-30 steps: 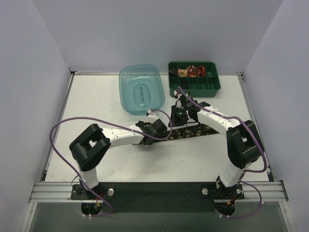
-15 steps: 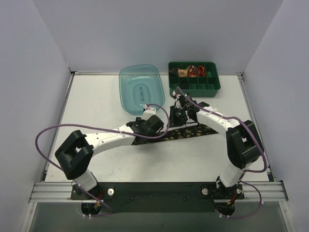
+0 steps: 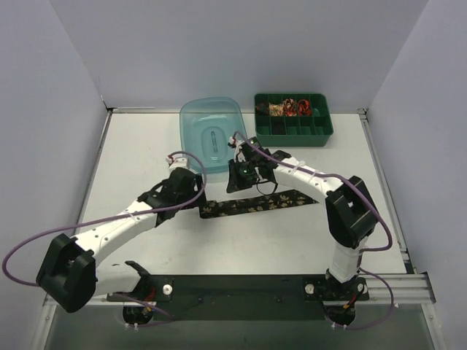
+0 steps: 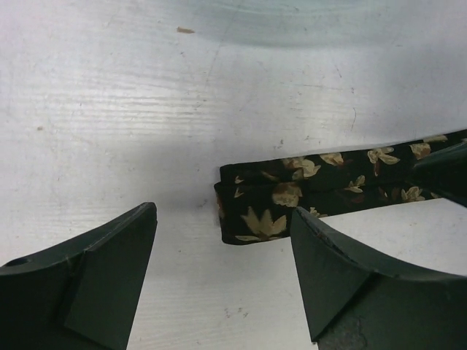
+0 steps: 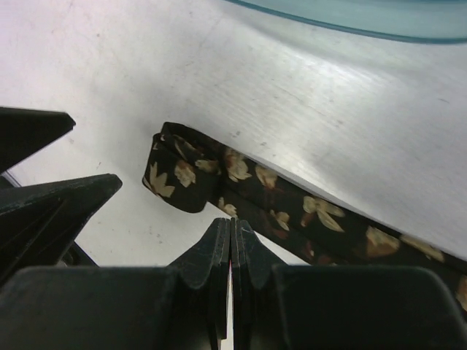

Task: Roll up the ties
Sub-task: Roll the tie at the center of the board.

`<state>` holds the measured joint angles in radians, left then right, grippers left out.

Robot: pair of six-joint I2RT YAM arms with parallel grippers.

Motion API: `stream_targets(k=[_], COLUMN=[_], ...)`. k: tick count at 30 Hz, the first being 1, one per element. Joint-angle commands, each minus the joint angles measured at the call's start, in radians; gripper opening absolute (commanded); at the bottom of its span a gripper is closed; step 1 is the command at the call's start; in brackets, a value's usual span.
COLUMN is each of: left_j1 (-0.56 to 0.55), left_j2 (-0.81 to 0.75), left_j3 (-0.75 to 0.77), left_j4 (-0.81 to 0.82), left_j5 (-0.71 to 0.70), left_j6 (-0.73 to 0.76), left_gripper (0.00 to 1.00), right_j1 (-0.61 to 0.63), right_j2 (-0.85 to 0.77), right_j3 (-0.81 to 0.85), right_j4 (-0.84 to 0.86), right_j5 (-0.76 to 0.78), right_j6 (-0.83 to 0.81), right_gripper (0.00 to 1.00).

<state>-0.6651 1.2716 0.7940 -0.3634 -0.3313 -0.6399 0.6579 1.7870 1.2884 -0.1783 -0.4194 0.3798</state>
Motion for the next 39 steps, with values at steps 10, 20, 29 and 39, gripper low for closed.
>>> stream_targets(k=[10, 20, 29, 39], left_j1=[0.311, 0.363, 0.363, 0.363], left_j2=[-0.127, 0.018, 0.144, 0.245], left_j3=[-0.308, -0.384, -0.415, -0.44], left_j4=[0.353, 0.599, 0.744, 0.892], left_j5=[0.569, 0.712, 0.719, 0.785], left_j6=[-0.13, -0.182, -0.208, -0.265], left_gripper=[0.88, 0.88, 0.79, 0.63], right_j1=[0.117, 0.131, 0.134, 0.135], right_j2=[0.178, 0.232, 0.267, 0.281], right_j3=[0.172, 0.192, 0.203, 0.201], right_j4=[-0.07, -0.072, -0.072, -0.07], right_j5=[0.018, 0.018, 0.027, 0.031], right_j6=[-0.038, -0.033, -0.03, -0.024], right_gripper=[0.0, 0.0, 0.0, 0.0])
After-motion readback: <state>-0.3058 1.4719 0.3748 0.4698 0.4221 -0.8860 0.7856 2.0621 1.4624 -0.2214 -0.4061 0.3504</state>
